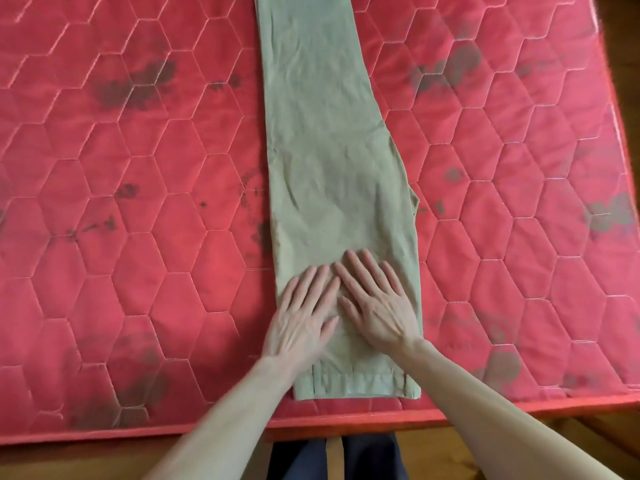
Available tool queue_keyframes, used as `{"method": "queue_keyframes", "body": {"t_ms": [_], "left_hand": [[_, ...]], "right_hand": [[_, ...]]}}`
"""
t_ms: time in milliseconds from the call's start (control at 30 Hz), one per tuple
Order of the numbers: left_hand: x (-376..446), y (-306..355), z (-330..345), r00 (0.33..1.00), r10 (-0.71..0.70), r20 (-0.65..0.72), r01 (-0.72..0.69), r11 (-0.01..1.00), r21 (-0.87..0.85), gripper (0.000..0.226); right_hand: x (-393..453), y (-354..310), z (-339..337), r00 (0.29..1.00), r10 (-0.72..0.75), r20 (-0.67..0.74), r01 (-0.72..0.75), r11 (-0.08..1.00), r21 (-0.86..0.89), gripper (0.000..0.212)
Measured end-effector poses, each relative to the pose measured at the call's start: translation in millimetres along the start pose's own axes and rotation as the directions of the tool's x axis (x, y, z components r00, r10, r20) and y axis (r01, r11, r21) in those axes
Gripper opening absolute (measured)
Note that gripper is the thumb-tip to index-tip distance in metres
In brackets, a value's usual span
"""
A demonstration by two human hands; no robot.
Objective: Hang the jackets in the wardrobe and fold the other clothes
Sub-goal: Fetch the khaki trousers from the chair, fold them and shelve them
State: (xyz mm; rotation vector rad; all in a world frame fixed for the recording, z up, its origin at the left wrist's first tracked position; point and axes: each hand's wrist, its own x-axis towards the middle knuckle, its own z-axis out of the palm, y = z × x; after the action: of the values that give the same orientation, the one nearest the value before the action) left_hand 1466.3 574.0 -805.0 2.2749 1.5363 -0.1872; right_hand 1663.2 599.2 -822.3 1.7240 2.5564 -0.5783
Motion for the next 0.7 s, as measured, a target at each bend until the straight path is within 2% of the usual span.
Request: {"method": "queue_keyframes", "body": {"t_ms": [100, 167, 233, 333, 433, 500, 600, 700], "left_hand": [[-8.4, -7.0, 13.0, 0.999, 0.031, -0.021, -0.031, 0.999, 0.021, 0.071], [-17.9, -12.7, 15.1, 0.995, 0.102, -0.011, -0.102, 0.993, 0.061, 0.072], [-28.4, -23.4, 13.9, 0.979, 0.204, 0.008, -0.204, 0.969, 0.137, 0.069], [-38.9, -48.7, 5.2, 0.909, 0.413, 0.054, -0.414, 0.882, 0.225, 0.074], [-44.5, -70.4, -9.8, 0.811, 0.562, 0.161, -0.584, 0.761, 0.282, 0.083], [-45.5, -76.4, -15.2, 0.776, 0.593, 0.216, -0.630, 0.718, 0.295, 0.080], [-42.3, -75.7, -12.9, 0.787, 0.589, 0.182, -0.616, 0.736, 0.282, 0.083], [-37.9, -69.2, -12.4, 0.809, 0.547, 0.217, -0.588, 0.768, 0.254, 0.106]], "right_hand": [[-10.0, 13.8, 3.6, 0.999, -0.009, -0.040, 0.009, 1.000, 0.020, 0.060], [-16.1, 20.2, 0.4, 0.999, -0.002, -0.050, 0.005, 0.999, 0.052, 0.059], [-21.8, 31.6, -3.5, 0.998, -0.064, -0.013, 0.064, 0.996, 0.054, 0.061], [-26.9, 55.3, -19.5, 0.968, -0.235, 0.087, 0.235, 0.972, 0.008, 0.067], [-33.9, 82.3, -43.6, 0.892, -0.404, 0.203, 0.421, 0.906, -0.047, 0.069], [-39.3, 101.6, -58.9, 0.828, -0.476, 0.297, 0.516, 0.854, -0.067, 0.076], [-42.7, 120.5, -71.2, 0.779, -0.510, 0.365, 0.587, 0.798, -0.136, 0.092], [-40.6, 119.1, -67.6, 0.761, -0.541, 0.359, 0.625, 0.761, -0.177, 0.099]]}}
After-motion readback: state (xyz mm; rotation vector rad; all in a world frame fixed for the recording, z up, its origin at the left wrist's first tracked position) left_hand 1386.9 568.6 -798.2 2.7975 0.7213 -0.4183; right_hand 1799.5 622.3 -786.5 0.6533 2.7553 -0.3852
